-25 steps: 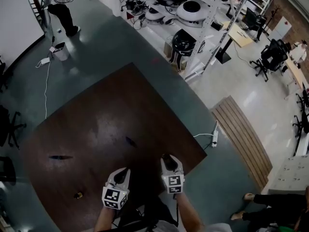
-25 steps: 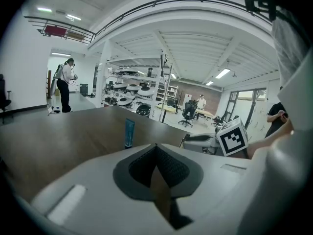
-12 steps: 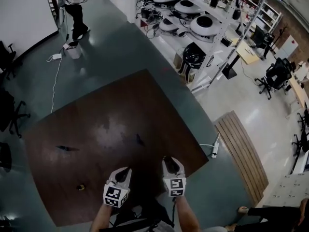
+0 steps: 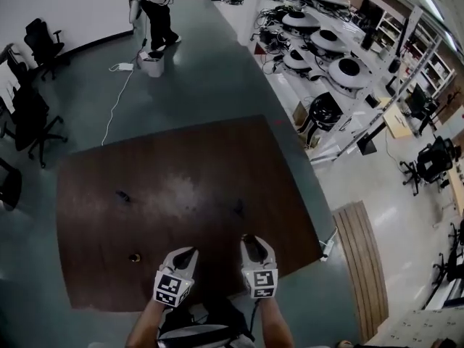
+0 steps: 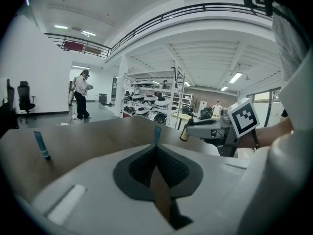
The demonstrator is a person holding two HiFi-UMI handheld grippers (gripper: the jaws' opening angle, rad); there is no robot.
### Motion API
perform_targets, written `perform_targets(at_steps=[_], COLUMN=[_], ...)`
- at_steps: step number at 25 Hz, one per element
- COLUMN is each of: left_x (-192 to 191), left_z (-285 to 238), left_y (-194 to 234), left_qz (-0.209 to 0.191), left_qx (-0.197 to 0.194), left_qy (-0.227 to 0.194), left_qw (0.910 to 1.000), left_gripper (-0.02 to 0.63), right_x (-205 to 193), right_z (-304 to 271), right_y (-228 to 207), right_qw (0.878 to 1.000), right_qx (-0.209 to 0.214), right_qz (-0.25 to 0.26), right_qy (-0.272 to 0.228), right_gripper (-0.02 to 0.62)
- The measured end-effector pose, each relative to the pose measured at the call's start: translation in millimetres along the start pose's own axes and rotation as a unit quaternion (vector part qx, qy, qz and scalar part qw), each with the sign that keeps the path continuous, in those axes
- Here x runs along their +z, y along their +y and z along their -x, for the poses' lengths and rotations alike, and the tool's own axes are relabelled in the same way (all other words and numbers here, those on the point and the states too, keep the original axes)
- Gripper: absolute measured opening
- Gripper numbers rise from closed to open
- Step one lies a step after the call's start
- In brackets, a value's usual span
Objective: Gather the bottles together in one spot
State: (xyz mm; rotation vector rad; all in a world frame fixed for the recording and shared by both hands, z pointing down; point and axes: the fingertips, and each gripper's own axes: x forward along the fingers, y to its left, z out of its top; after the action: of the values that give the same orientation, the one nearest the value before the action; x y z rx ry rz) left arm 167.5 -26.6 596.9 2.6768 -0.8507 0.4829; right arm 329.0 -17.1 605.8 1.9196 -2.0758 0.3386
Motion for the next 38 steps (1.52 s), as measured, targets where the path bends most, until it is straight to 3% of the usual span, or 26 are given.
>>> perform_targets(at_steps=[12,25,31,38], left_x=[-11.7,-33.4,-48.4,-58.9], left_z=[86.1,174.9,206.6,223.5], left_y=[64.8,126.7,143.7,155.7], left_qz=[0.047,0.088,0.110,0.118], left_qx=[0.113,0.216,0.244,0.254], left_qy=[-0.021,-0.046,-0.052,-0.052], left_qw=[0.9923,0.9714,0.9620,0.9586], left_gripper=[-0.002,-0.001,-0.002,-0.002], right_x=[39.0,53.7,51.5,40.9], right_z=[-32.1,-57.9,-61.3,-62.1], right_y=[103.9,239.4,279.4,308.6], right_qw=[0.992,0.966,0.955,0.948], right_qx=[0.115,0.248,0.283,0.304], right_qz=[0.044,0.076,0.092,0.095], right_qy=[-0.012,-0.013,-0.007,0.003], right_gripper=[0.130,0.130,0.130,0.130])
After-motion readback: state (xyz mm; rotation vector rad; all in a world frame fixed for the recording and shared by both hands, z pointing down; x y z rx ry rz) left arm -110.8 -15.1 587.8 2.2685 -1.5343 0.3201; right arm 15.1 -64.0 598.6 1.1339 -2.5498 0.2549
